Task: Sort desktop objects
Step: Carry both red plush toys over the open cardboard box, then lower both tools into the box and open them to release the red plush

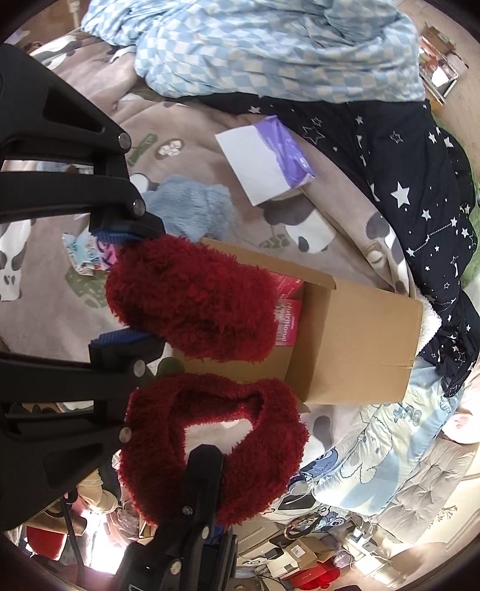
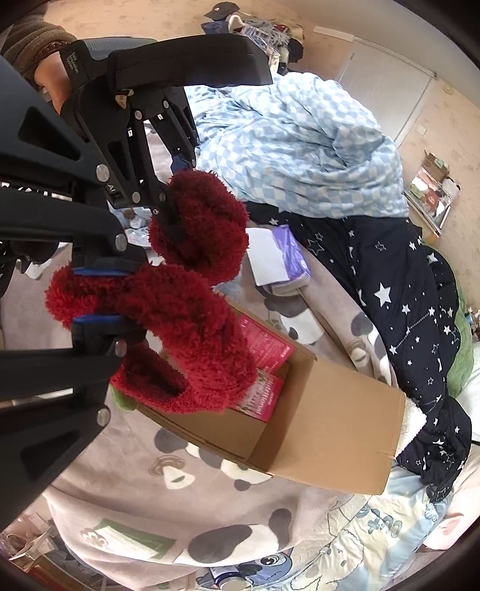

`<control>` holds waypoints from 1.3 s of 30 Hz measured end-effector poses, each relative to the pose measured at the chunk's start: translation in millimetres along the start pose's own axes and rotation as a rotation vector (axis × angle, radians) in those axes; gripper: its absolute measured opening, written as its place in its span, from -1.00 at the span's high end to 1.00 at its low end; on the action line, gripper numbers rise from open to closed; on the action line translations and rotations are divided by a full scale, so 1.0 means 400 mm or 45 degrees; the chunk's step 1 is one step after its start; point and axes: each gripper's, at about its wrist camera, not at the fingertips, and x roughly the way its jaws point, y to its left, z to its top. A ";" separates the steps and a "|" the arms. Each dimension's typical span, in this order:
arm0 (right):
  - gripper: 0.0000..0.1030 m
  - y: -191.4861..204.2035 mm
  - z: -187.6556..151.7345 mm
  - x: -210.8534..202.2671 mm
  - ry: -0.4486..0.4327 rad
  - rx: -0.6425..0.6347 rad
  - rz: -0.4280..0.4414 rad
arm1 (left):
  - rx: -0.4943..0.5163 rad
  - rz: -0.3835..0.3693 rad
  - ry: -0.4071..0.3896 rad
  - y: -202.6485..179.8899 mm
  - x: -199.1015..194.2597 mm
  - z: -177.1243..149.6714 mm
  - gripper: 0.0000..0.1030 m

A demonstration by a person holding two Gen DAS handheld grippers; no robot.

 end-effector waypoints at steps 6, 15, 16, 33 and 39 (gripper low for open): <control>0.74 -0.061 0.090 0.063 -0.029 0.004 -0.024 | 0.034 -0.005 -0.004 -0.003 0.087 0.090 0.34; 0.74 -0.147 0.181 0.155 -0.033 0.001 -0.096 | 0.057 -0.036 0.014 -0.040 0.230 0.194 0.34; 0.74 -0.161 0.189 0.168 -0.032 0.004 -0.111 | 0.055 -0.036 0.018 -0.044 0.244 0.201 0.34; 0.73 -0.301 0.203 0.290 0.032 0.085 -0.222 | 0.007 -0.046 0.161 -0.078 0.425 0.210 0.33; 0.58 -0.295 0.200 0.292 0.081 0.091 -0.236 | 0.037 0.036 0.170 -0.088 0.416 0.204 0.11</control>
